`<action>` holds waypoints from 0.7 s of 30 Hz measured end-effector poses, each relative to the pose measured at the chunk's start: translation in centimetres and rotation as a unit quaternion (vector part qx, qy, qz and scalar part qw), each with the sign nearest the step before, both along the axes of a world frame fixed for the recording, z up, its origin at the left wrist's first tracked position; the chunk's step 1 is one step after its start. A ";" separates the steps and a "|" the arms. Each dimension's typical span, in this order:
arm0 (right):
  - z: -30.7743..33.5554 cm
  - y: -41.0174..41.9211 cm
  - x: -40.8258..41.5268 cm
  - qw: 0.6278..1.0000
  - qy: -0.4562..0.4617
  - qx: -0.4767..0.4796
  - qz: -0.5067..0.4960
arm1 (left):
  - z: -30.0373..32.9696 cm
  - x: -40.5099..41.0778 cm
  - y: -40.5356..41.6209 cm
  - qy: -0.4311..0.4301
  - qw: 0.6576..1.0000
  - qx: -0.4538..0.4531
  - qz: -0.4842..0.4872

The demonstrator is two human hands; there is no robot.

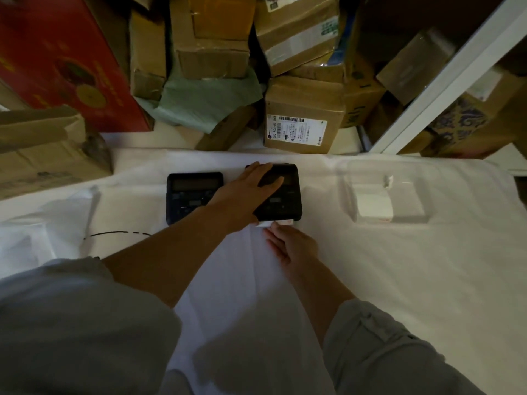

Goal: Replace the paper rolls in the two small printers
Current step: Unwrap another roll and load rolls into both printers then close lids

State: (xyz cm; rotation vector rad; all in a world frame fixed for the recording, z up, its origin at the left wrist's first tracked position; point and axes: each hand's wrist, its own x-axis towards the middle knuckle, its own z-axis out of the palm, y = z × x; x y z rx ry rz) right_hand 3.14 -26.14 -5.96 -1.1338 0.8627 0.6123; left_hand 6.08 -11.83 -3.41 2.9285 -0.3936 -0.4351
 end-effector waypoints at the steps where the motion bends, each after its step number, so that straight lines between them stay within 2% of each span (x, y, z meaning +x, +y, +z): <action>1: 0.0 0.0 -0.1 1.000 0.000 -0.003 -0.005 | 0.0 0.0 0.0 -0.003 1.000 0.002 0.000; 10: 0.2 -0.2 -0.7 1.000 -0.003 -0.010 -0.011 | 0.0 -0.1 -0.2 -0.002 1.000 0.006 0.012; 17: 0.7 -0.1 -0.4 0.998 0.001 -0.062 0.019 | -0.3 -0.2 -0.3 -0.003 1.000 0.007 0.020; 19: 0.5 -0.3 -0.4 0.993 0.000 -0.116 0.036 | -0.2 -0.3 -0.2 0.003 1.000 0.016 0.014; 21: 0.2 -0.8 0.0 0.974 -0.040 -0.220 0.027 | -0.1 -0.7 0.0 0.004 1.000 0.010 0.013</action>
